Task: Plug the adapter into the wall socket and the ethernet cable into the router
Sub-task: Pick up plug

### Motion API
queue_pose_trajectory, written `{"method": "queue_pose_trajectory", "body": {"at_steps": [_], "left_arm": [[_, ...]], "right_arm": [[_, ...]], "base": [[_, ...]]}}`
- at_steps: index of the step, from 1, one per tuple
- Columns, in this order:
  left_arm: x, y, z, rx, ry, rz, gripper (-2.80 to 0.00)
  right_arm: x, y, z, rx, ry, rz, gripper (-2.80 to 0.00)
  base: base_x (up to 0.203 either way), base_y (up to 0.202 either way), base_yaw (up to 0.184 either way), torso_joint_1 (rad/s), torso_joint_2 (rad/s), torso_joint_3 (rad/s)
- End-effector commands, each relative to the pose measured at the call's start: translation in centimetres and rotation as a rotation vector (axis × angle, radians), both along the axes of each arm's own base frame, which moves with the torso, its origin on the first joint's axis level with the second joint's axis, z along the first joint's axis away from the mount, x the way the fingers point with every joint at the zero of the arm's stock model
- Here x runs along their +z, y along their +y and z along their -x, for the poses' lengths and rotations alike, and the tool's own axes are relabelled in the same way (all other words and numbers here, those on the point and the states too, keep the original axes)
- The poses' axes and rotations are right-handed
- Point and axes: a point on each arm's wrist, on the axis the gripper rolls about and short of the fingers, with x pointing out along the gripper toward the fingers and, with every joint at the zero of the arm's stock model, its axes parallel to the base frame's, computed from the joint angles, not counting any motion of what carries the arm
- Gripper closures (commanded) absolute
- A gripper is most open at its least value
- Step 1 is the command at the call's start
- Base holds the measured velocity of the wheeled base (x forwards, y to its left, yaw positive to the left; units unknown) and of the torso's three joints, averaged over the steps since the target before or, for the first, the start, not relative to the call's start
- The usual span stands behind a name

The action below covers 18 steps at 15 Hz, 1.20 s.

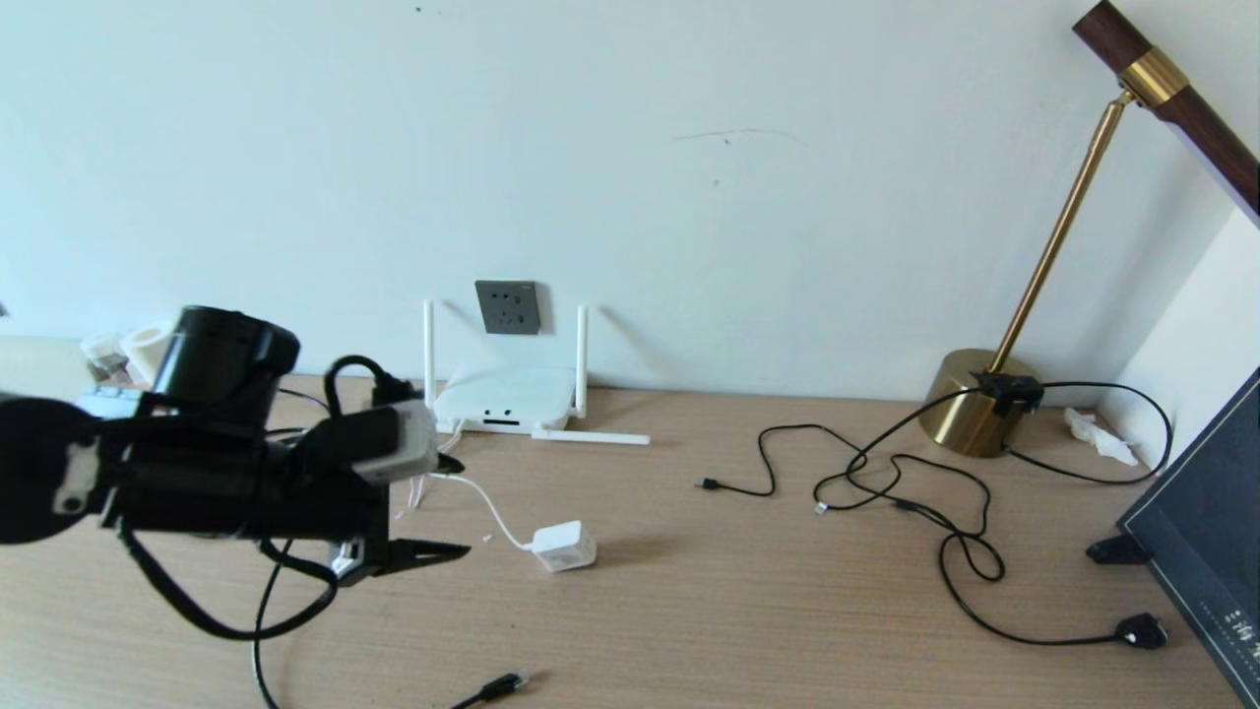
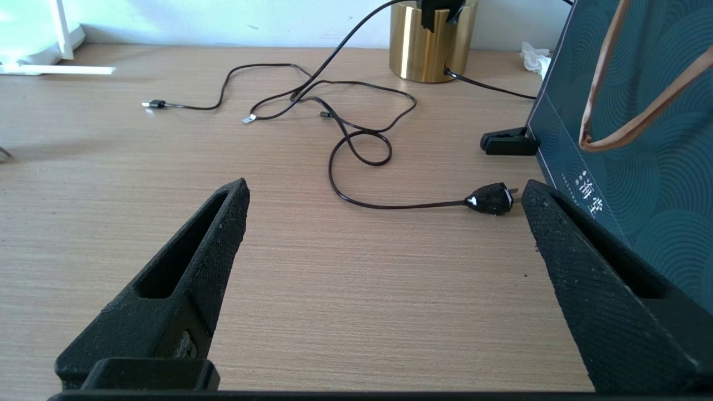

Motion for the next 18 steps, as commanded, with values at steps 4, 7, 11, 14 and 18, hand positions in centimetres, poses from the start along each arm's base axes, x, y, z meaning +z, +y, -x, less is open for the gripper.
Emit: {"method": "queue_pose_trajectory", "body": {"at_steps": [4,7,11,14,18], "left_arm": [[-3.3,-2.6,-5.9,-0.261,0.065,-0.157,-2.80],[-2.2,-4.6,-7.3,-0.336,0.067,-0.174,-2.80],[-3.0,-6.9,-8.6,-0.345,0.220,-0.179,-2.80],[-4.4,-7.7,-9.5,-0.325,0.290,-0.212,-2.80],[-5.7,-8.1,-10.3,-0.249,0.375,-0.190,-2.80]], "right_arm": [[0.0,0.0,0.0,0.000,0.001,0.000,-2.80],[0.0,0.0,0.0,0.000,0.001,0.000,-2.80],[0.0,0.0,0.0,0.000,0.001,0.000,-2.80],[0.0,0.0,0.0,0.000,0.001,0.000,-2.80],[0.0,0.0,0.0,0.000,0.001,0.000,-2.80]], "base": [[0.000,0.000,0.000,0.000,0.00,0.000],[0.000,0.000,0.000,0.000,0.00,0.000],[0.000,0.000,0.000,0.000,0.00,0.000],[0.000,0.000,0.000,0.000,0.00,0.000],[0.000,0.000,0.000,0.000,0.00,0.000]]}}
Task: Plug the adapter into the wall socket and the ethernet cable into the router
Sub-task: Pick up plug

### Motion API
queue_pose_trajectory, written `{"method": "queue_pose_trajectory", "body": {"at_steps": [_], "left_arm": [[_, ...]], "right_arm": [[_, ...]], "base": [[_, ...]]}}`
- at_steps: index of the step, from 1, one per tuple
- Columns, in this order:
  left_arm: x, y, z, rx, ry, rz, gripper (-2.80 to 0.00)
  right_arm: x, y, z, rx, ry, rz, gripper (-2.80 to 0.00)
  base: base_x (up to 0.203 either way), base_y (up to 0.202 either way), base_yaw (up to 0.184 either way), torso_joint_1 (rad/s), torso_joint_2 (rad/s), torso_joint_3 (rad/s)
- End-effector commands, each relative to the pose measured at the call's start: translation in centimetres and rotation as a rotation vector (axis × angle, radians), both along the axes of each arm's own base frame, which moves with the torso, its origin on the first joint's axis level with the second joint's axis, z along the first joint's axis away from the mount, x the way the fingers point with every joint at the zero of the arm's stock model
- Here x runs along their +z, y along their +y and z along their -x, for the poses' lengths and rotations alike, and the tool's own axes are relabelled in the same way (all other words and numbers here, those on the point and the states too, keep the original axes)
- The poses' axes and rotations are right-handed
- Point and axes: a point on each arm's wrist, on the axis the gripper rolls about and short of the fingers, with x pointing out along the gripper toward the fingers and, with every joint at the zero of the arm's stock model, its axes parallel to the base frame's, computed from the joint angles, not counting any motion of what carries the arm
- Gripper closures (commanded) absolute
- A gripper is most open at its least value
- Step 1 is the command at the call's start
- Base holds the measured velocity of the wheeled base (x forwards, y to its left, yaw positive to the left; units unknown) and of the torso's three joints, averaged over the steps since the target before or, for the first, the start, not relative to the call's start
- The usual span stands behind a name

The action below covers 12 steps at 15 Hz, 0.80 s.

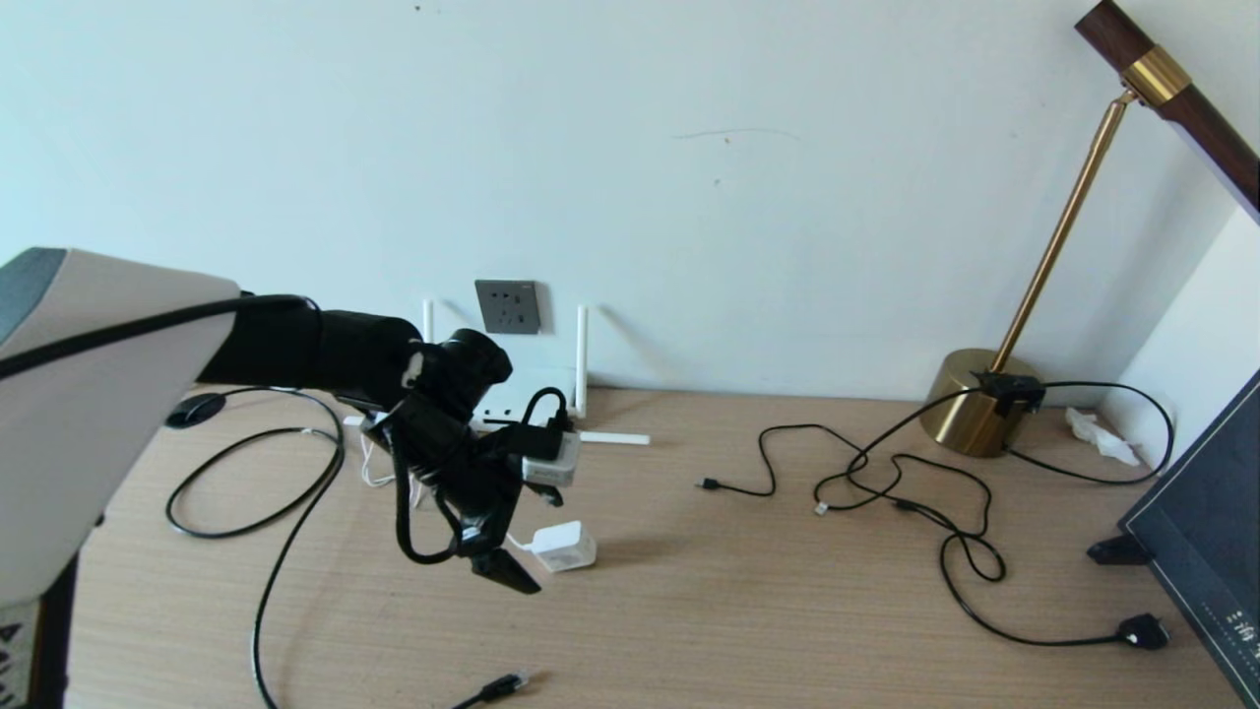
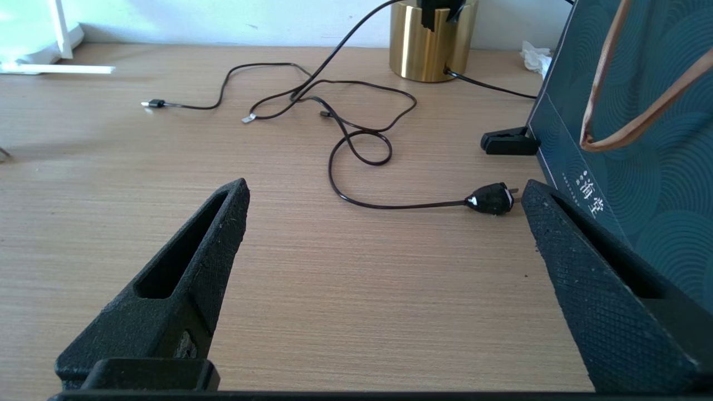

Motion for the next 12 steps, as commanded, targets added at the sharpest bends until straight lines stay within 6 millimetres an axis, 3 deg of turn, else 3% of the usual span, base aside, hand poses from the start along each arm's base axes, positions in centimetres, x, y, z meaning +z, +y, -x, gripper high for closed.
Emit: {"method": "queue_pose_trajectory", "body": {"at_steps": [1,4,12], "left_arm": [[-1.3,-0.3,-1.1,0.012,0.022,-0.008,-2.80],[-2.1,-0.8,-2.6,0.025,0.007,-0.022,-2.80],[-3.2,-1.7,-3.5,0.030,0.006,-0.033,-2.80]], "right_arm": [[0.0,0.0,0.0,0.000,0.001,0.000,-2.80],[0.0,0.0,0.0,0.000,0.001,0.000,-2.80],[0.0,0.0,0.0,0.000,0.001,0.000,-2.80]], "base": [[0.000,0.000,0.000,0.000,0.00,0.000],[0.000,0.000,0.000,0.000,0.00,0.000],[0.000,0.000,0.000,0.000,0.00,0.004]]}}
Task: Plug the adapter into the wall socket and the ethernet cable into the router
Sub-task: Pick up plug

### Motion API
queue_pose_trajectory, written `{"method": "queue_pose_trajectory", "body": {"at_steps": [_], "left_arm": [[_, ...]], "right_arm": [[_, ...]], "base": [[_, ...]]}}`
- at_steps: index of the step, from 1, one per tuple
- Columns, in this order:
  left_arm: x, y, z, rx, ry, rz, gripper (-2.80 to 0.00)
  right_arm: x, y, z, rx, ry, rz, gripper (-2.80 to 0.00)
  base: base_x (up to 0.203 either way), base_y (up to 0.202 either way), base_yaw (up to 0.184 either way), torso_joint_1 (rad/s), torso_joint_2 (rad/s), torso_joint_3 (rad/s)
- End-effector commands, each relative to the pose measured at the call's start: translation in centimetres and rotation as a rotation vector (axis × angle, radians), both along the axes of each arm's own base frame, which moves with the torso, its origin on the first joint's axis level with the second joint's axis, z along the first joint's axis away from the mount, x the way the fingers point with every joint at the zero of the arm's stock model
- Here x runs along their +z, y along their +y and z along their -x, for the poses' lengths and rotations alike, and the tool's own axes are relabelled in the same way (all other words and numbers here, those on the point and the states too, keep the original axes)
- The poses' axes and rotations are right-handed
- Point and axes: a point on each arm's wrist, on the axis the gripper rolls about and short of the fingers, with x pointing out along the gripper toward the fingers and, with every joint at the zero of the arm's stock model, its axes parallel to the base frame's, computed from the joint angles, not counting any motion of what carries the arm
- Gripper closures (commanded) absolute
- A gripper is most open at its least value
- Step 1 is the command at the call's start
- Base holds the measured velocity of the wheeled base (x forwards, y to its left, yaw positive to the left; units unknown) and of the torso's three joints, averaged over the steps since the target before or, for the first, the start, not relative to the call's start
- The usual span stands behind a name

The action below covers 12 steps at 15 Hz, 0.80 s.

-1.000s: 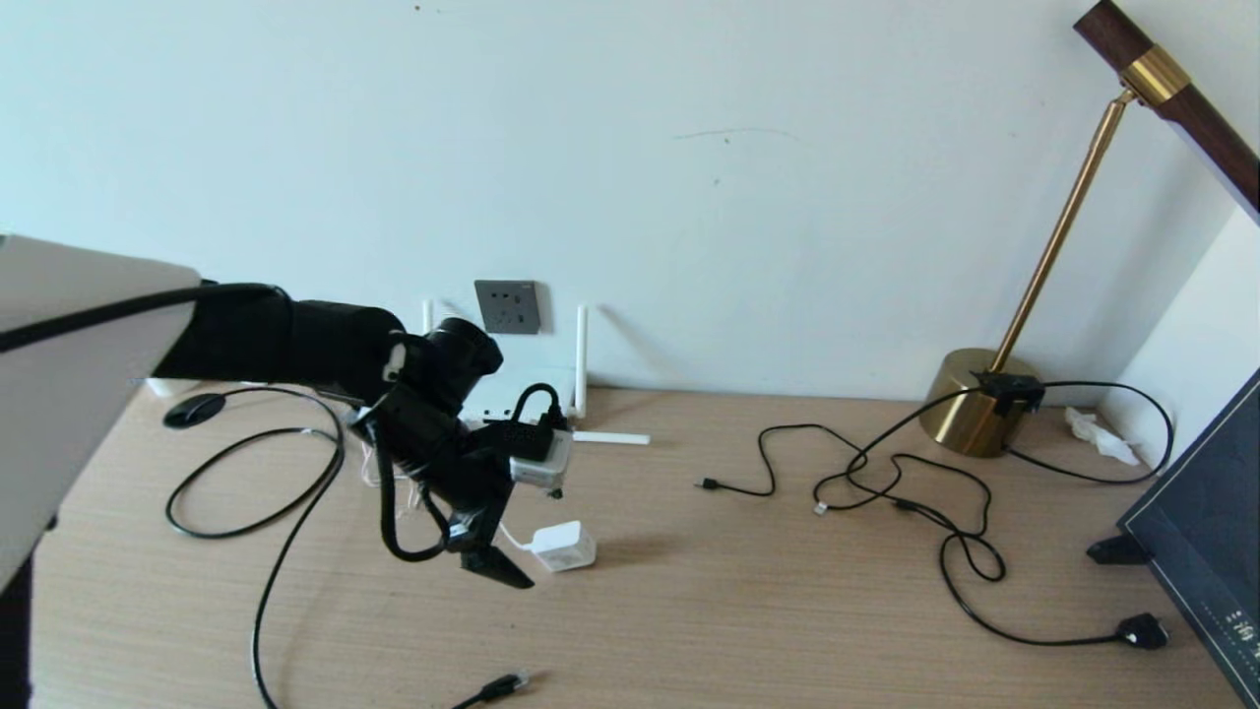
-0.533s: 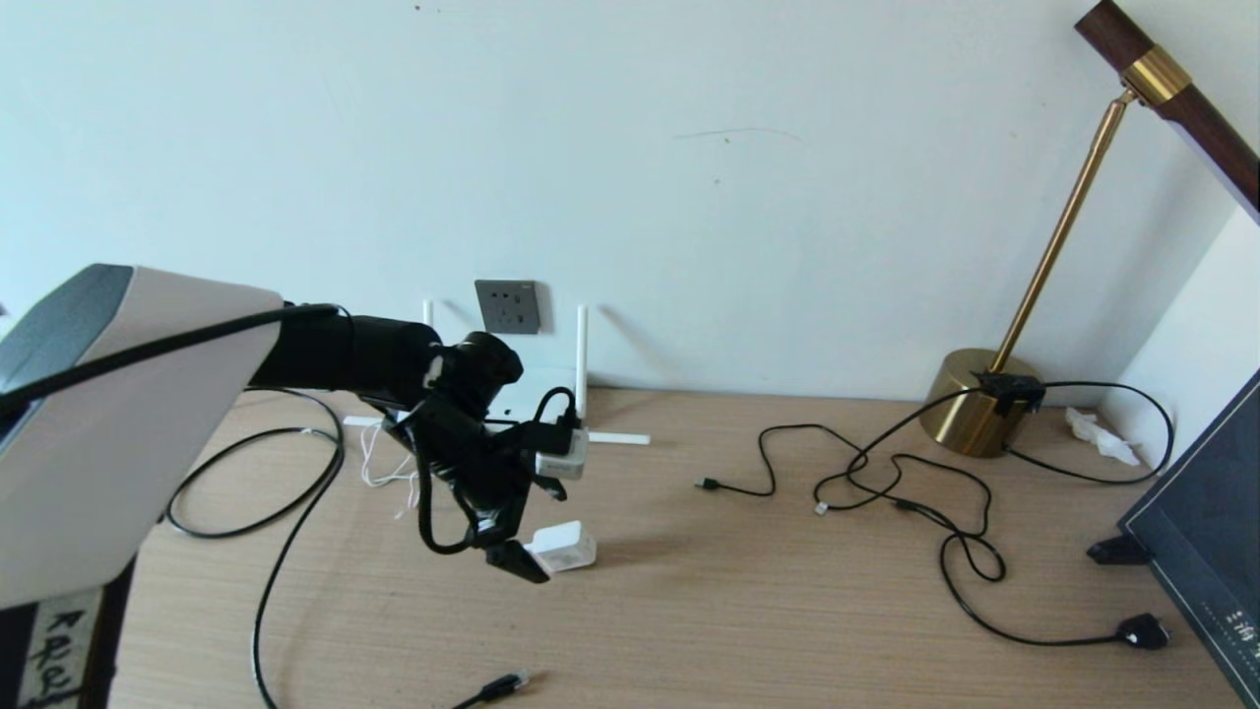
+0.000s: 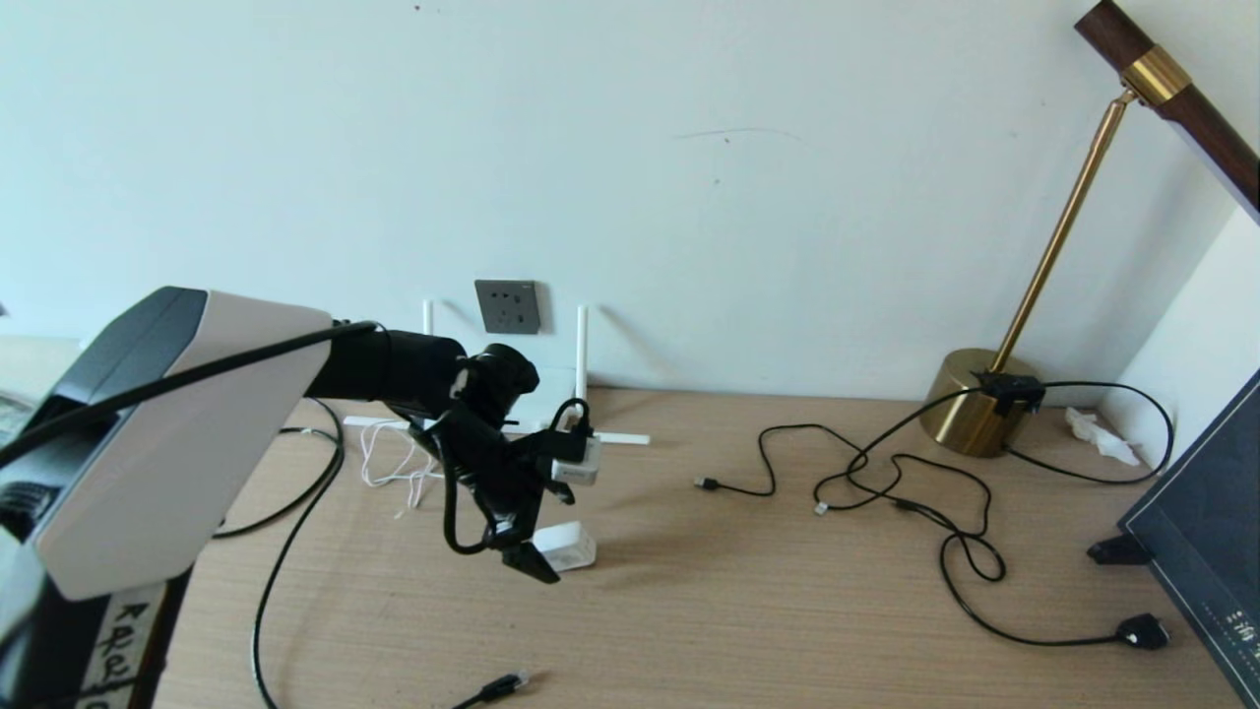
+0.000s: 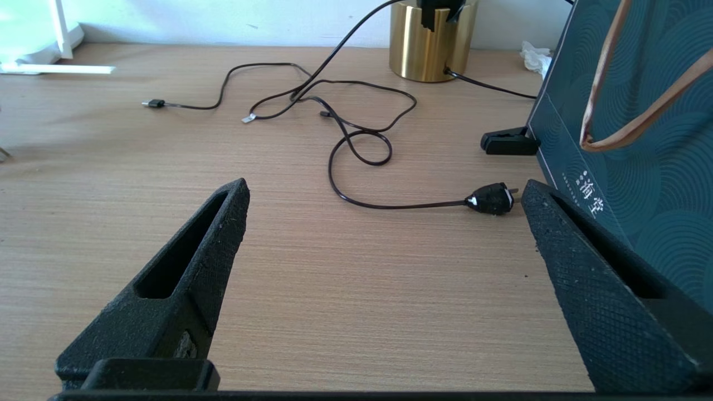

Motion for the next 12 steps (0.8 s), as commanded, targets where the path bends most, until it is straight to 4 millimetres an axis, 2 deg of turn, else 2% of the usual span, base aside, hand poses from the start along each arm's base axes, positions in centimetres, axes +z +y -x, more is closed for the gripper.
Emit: {"method": "queue_pose_trajectory", "body": {"at_steps": [1,5,12], "left_arm": [[-0.3,-0.4,-0.1,-0.006,0.000,-0.012,-2.80],[-0.2,-2.2,0.5,0.006,0.001,-0.049,-2.80],[0.2,-2.4,0.6,0.007,-0.007,-0.053,-2.80]], "right_arm": [[0.0,0.0,0.0,0.000,0.001,0.000,-2.80],[0.0,0.0,0.0,0.000,0.001,0.000,-2.80],[0.0,0.0,0.0,0.000,0.001,0.000,-2.80]], "base": [[0.000,0.000,0.000,0.000,0.00,0.000],[0.000,0.000,0.000,0.000,0.00,0.000],[0.000,0.000,0.000,0.000,0.00,0.000]]}}
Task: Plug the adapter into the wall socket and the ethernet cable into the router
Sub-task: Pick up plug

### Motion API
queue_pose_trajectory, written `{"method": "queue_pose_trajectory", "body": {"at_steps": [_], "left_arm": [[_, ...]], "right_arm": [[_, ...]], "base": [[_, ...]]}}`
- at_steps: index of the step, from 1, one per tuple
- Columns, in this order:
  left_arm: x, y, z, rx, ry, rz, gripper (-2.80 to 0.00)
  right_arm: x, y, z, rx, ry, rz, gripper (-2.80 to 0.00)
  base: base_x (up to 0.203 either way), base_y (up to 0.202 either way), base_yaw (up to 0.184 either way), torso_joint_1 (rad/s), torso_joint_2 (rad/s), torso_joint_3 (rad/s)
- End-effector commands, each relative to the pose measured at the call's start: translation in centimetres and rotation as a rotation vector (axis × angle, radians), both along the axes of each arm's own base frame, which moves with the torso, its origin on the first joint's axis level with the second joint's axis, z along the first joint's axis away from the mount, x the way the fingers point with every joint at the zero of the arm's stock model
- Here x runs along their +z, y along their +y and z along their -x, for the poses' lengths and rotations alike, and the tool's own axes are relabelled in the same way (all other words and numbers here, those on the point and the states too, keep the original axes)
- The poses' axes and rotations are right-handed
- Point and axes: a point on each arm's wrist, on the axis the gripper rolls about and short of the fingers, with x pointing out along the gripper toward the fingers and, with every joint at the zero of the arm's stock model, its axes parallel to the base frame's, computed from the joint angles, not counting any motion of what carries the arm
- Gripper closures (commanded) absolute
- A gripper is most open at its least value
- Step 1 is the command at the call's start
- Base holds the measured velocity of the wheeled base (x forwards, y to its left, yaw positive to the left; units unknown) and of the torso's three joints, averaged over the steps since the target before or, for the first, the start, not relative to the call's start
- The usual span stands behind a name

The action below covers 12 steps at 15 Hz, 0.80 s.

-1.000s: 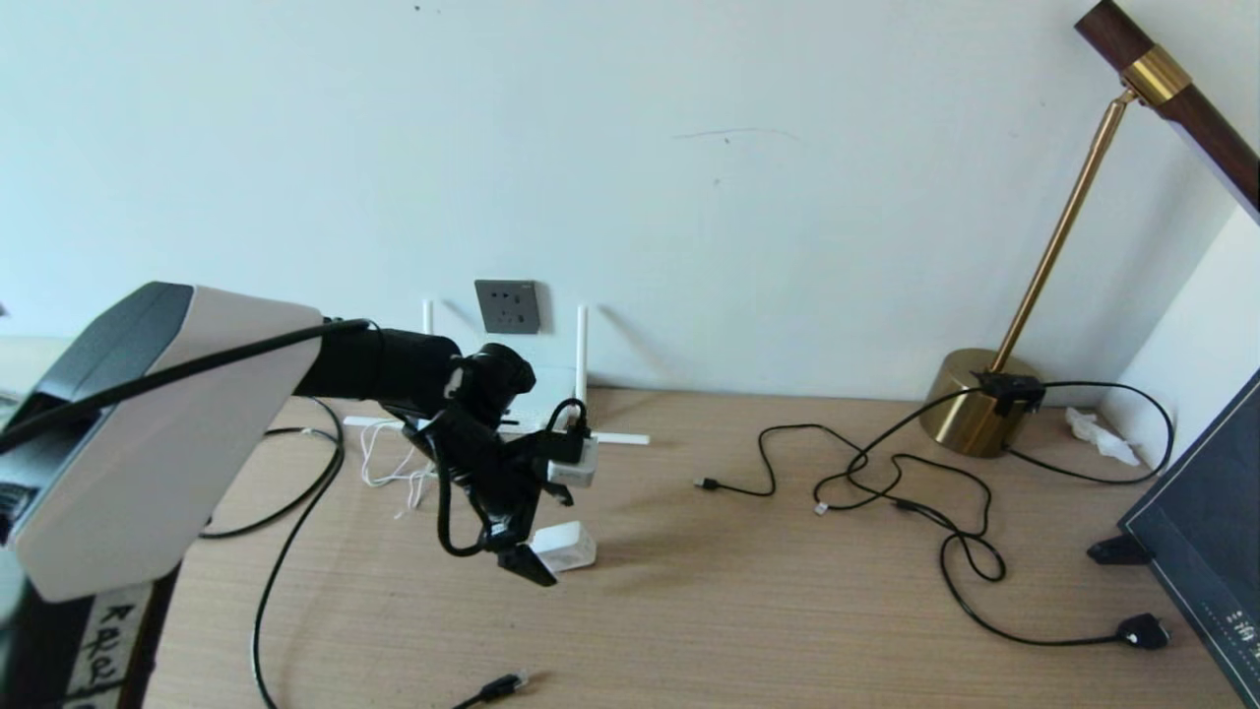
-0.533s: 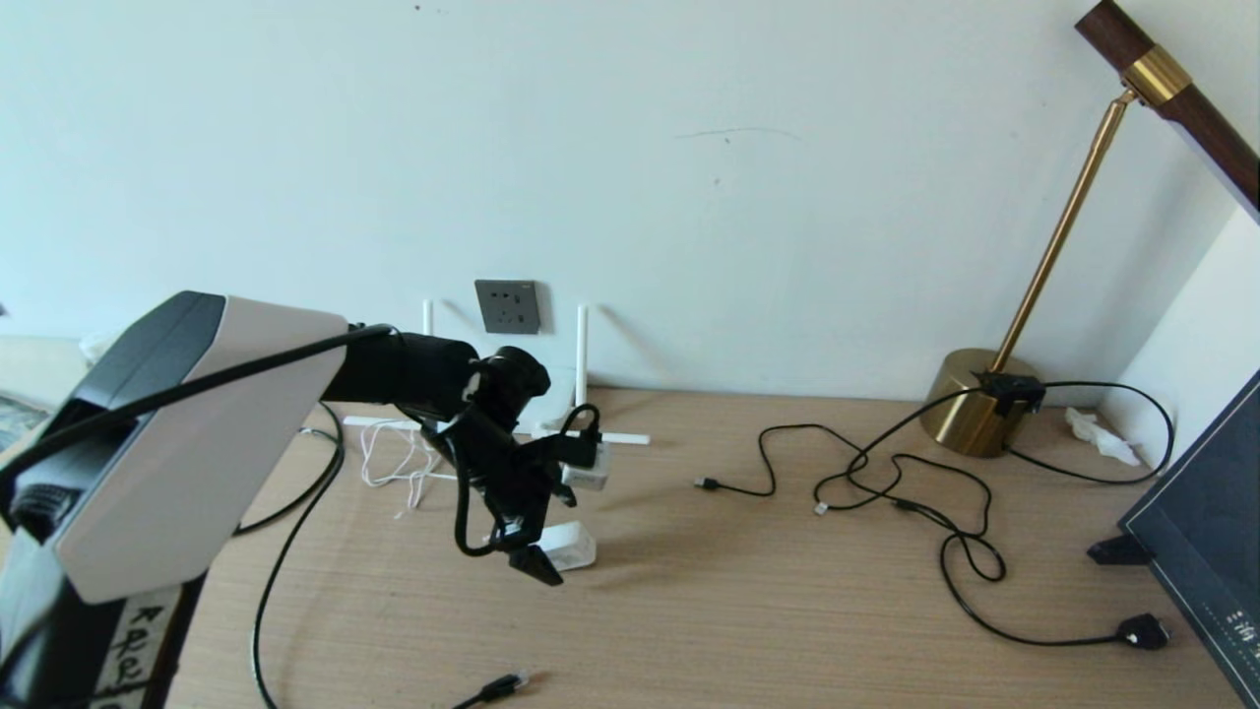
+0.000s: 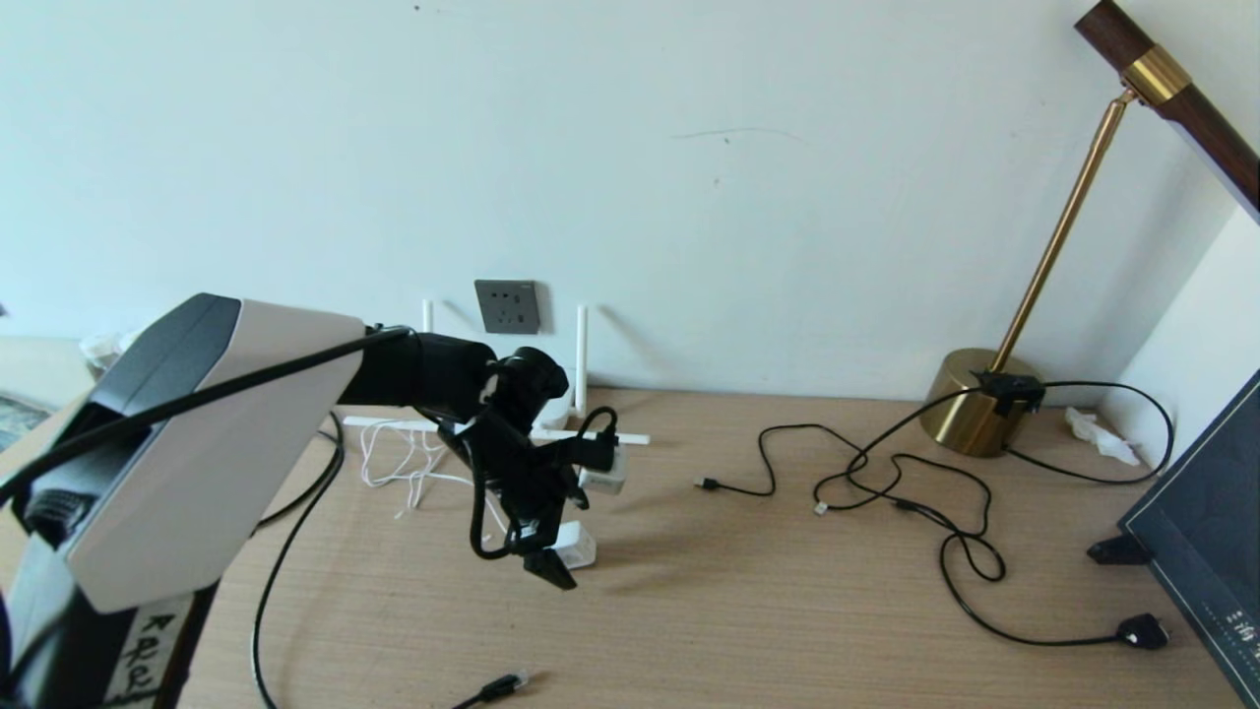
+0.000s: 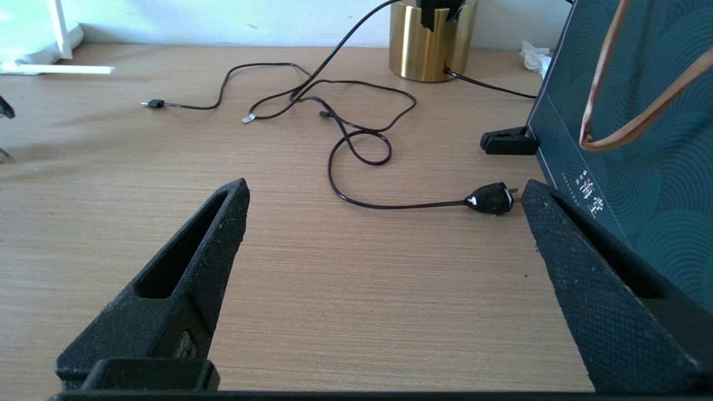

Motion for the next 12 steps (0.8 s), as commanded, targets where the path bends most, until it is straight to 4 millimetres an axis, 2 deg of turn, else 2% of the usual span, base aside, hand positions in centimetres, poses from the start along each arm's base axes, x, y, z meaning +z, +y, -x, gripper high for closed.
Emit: {"method": "queue_pose_trajectory", "body": {"at_steps": [1,9,10,12], "left_arm": [[0.38,0.08,0.15,-0.006,-0.007,0.003,-2.80],[0.24,0.21,0.32,-0.005,0.009,-0.003,-2.80],[0.24,0.21,0.32,-0.005,0.009,-0.003,0.00],[0.18,0.20,0.29,-0.005,0.009,-0.003,0.00]], "right_arm": [[0.01,0.00,-0.01,0.000,0.001,0.000,-2.80],[0.01,0.00,-0.01,0.000,0.001,0.000,-2.80],[0.01,0.00,-0.01,0.000,0.001,0.000,-2.80],[0.01,0.00,-0.01,0.000,0.001,0.000,-2.80]], "base": [[0.000,0.000,0.000,0.000,0.00,0.000],[0.000,0.000,0.000,0.000,0.00,0.000],[0.000,0.000,0.000,0.000,0.00,0.000],[0.000,0.000,0.000,0.000,0.00,0.000]]}}
